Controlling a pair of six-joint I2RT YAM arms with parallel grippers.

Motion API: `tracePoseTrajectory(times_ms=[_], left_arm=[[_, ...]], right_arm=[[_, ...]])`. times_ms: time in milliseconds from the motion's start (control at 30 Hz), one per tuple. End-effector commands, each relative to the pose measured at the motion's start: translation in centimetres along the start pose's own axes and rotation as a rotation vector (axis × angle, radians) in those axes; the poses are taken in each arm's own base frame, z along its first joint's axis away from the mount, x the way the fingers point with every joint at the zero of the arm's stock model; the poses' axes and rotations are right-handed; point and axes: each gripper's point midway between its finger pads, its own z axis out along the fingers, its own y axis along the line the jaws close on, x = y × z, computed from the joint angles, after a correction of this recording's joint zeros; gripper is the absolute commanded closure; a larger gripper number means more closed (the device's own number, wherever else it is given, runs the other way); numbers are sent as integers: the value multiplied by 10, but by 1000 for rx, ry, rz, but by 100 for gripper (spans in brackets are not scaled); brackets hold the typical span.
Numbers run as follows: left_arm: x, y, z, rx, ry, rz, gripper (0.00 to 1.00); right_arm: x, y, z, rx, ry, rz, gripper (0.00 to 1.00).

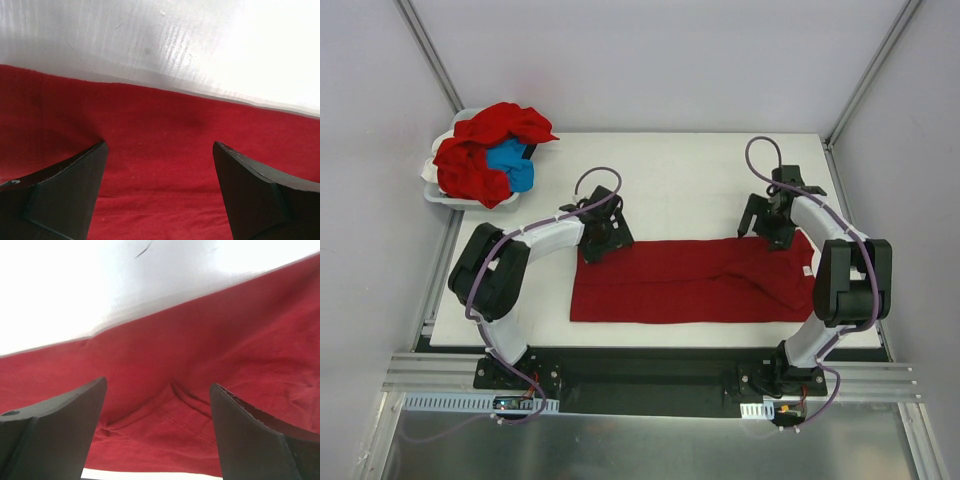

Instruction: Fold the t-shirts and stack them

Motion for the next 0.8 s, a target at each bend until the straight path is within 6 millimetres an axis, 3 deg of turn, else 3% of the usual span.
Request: tracePoseTrajectory(times_ms=[0, 167, 367, 500, 567, 633, 767], left_arm=[[-2, -9, -1, 18, 10, -29, 12], [-4, -9, -3, 24, 2, -17, 12], [0, -5, -2, 15, 11, -21, 12], [0, -3, -4, 13, 3, -18, 12], [-1, -2, -6, 13, -3, -16, 12], [-2, -1, -7, 15, -7, -13, 12], [-2, 0, -9, 12, -16, -7, 12]], right_arm=[[16, 9, 1, -5, 34, -9, 13], [38, 3, 1, 6, 85, -11, 13], [51, -1, 1, 21, 103, -31, 16], [50, 6, 0, 8, 94, -39, 29], [50, 7, -3, 12, 90, -44, 48], [54, 5, -8, 36, 89, -55, 55], [62, -2, -25, 79, 64, -73, 58]])
